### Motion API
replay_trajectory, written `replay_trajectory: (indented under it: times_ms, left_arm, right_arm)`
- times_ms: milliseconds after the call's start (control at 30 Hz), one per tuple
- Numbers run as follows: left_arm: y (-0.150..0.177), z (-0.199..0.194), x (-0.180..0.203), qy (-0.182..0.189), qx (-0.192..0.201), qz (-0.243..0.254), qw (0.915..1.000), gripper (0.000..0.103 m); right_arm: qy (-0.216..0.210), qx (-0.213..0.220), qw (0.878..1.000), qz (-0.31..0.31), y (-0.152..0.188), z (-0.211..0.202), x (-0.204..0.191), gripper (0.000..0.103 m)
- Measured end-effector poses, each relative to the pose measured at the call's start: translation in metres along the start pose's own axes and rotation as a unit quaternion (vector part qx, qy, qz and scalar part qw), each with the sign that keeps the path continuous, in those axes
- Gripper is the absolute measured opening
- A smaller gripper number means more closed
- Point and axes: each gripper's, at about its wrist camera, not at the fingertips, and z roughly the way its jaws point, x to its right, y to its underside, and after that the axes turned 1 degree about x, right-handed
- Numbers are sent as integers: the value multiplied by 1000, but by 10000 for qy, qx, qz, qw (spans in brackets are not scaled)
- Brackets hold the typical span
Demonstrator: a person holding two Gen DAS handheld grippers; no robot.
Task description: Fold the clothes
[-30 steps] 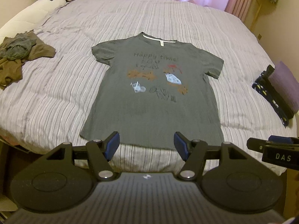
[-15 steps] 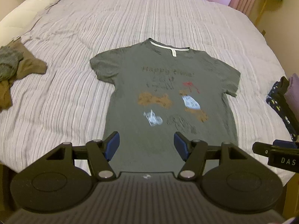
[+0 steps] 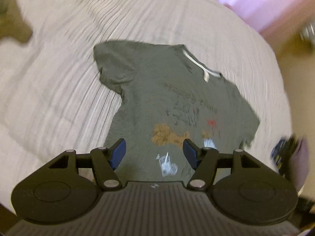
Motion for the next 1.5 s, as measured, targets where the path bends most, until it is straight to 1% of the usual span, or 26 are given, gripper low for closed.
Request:
replay_trajectory:
  times_ms: [67, 167, 233, 333, 400, 467, 533, 633, 700, 800, 867, 900, 1000, 1033, 1067, 1100, 1133, 1167, 1233, 1300, 1367, 1400, 1467, 1500]
  left_arm:
    - [-13, 23, -28, 127, 50, -452, 9989, 60]
    - [-31, 53, -62, 34, 269, -959, 9950, 60]
    - [-43, 73, -85, -12, 428, -1294, 9907, 60]
    - [-66, 100, -107, 74, 820, -1634, 9831, 60]
    - [-81, 119, -119, 58, 1113, -1726, 9787, 60]
    - [-94, 140, -131, 9, 1309, -1806, 9748, 60]
    - [-105, 160, -141, -82, 1399, -1855, 9726, 60]
    - [-118, 180, -152, -64, 1630, -1853, 9691, 60]
    - [-124, 188, -154, 0, 1733, -1767, 9689, 60]
    - [-132, 197, -158, 246, 1774, -1777, 9677, 49]
    - [-135, 201, -161, 337, 1721, -1799, 9679, 29]
    - [-135, 203, -164, 419, 1702, -1881, 9664, 26]
    - [-134, 203, -174, 719, 1761, -2276, 9550, 20]
    - [-133, 202, -175, 764, 1792, -2333, 9527, 12]
    - [-133, 201, -175, 767, 1841, -2336, 9517, 9]
    - [-133, 198, -172, 716, 1930, -2294, 9513, 7]
    - [-133, 193, -166, 578, 2043, -2168, 9528, 4]
    - [-134, 189, -155, 375, 2127, -1943, 9569, 1]
    - [-136, 178, -130, 76, 2325, -1416, 9622, 0]
    - [-135, 167, -94, -103, 2536, -734, 9645, 0]
    - [-128, 161, -51, -203, 2689, 36, 9629, 0]
    - [-123, 164, -30, -206, 2681, 399, 9623, 0]
    - [-111, 172, 13, -215, 2633, 1122, 9579, 0]
    - [-102, 182, 33, -233, 2512, 1447, 9568, 0]
  right_arm:
    - [128, -25, 9998, 152, -8, 17, 4, 66]
    - [295, -89, 9993, 225, -19, 42, 10, 66]
    - [359, -134, 9989, 261, -24, 58, 13, 66]
    - [373, -132, 9987, 307, -33, 84, 17, 66]
    - [372, -70, 9988, 300, -38, 99, 19, 66]
    - [371, 8, 9989, 280, -43, 114, 21, 66]
    - [403, 65, 9989, 248, -48, 130, 23, 66]
    - [399, 87, 9990, 194, -58, 149, 28, 66]
    - [373, 113, 9991, 146, -64, 158, 31, 66]
    - [426, 172, 9989, 52, -76, 166, 36, 66]
    - [425, 283, 9987, 47, -86, 167, 41, 66]
    - [410, 369, 9985, 61, -92, 167, 44, 66]
    - [414, 748, 9962, 154, -109, 162, 53, 66]
    - [415, 849, 9954, 171, -115, 162, 56, 66]
    - [430, 916, 9947, 180, -120, 161, 58, 66]
    - [455, 957, 9942, 184, -125, 162, 59, 66]
    - [470, 992, 9938, 181, -129, 162, 60, 66]
    - [475, 1022, 9935, 171, -132, 162, 61, 66]
    - [482, 1074, 9929, 145, -136, 162, 61, 66]
    - [492, 1098, 9927, 127, -137, 162, 62, 66]
    - [497, 1080, 9928, 148, -138, 163, 65, 66]
    - [497, 1063, 9929, 171, -137, 164, 66, 66]
    - [494, 1024, 9933, 227, -136, 166, 67, 66]
    - [485, 1009, 9934, 247, -136, 167, 68, 66]
